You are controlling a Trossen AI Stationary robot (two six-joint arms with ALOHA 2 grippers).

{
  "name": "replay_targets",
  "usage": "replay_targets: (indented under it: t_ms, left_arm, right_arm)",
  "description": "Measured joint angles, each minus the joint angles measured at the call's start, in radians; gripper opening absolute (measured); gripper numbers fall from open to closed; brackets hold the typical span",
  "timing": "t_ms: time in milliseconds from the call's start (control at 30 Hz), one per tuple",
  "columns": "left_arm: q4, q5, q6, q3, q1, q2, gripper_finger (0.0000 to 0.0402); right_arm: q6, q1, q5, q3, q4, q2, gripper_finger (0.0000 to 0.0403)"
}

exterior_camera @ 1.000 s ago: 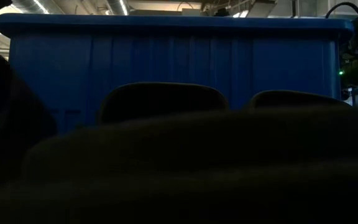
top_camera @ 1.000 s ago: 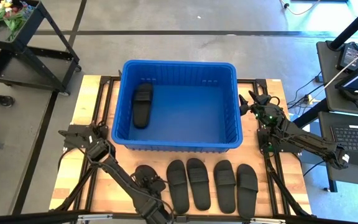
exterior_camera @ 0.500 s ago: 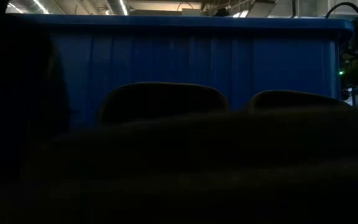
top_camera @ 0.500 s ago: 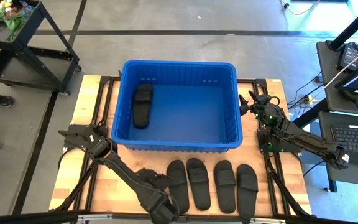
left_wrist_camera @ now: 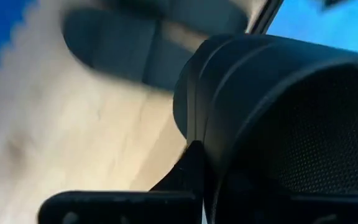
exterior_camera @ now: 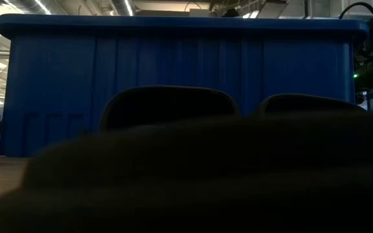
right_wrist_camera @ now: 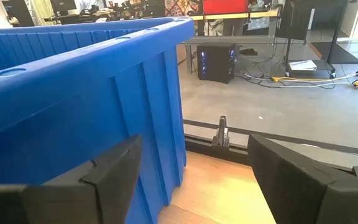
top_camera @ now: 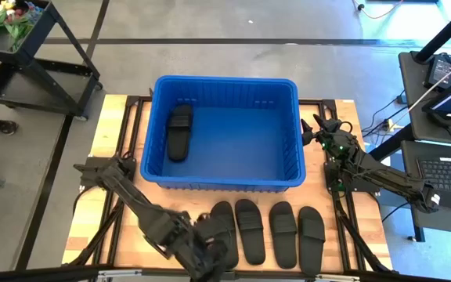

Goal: Pick and place slides into bin
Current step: Put the black slide into the blue bin

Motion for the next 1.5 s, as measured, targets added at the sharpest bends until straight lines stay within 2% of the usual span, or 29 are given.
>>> replay_targets:
  t_ms: [133, 333, 400, 500, 633, 767, 1033, 1167, 1333, 1500]
  left_arm:
    - [0.020, -0.208, 0.102, -0.002, 0.041, -0.114, 0.0005]
    - [-0.026, -0.657, 0.406, 0.000, 0.141, -0.238, 0.0005]
    - [-0.039, -0.754, 0.471, 0.000, 0.195, -0.259, 0.0005]
    - [-0.046, -0.845, 0.568, 0.001, 0.293, -0.263, 0.0004]
    - [-0.087, -0.863, 0.650, -0.021, 0.437, -0.236, 0.0004]
    - [-0.128, -0.829, 0.715, -0.091, 0.572, -0.192, 0.0004]
    - [-0.094, -0.804, 0.926, -0.287, 0.715, -0.131, 0.0004]
    - [-0.034, -0.766, 0.951, -0.395, 0.769, -0.128, 0.0004]
    - [0.080, -0.767, 0.960, -0.534, 0.827, -0.128, 0.0004]
    - [0.303, -0.777, 1.084, -0.686, 0.877, -0.128, 0.0004]
  right_arm:
    - [0.004, 0.000, 0.000, 0.000, 0.002, 0.000, 0.0294]
    - [0.003, 0.000, 0.000, 0.000, 0.002, 0.000, 0.0294]
    - [0.003, 0.000, 0.000, 0.000, 0.002, 0.000, 0.0294]
    - [0.003, 0.000, 0.000, 0.000, 0.003, 0.000, 0.0294]
    - [0.000, 0.000, 0.000, 0.000, 0.004, 0.000, 0.0294]
    - [0.000, 0.000, 0.000, 0.000, 0.002, 0.000, 0.0294]
    - [-0.044, 0.000, 0.004, 0.000, 0.001, 0.000, 0.0294]
    - [-0.049, 0.000, 0.004, 0.000, 0.000, 0.000, 0.0294]
    - [-0.049, 0.000, 0.003, 0.000, 0.000, 0.000, 0.0294]
    - [-0.049, 0.000, 0.003, 0.000, -0.001, 0.000, 0.0294]
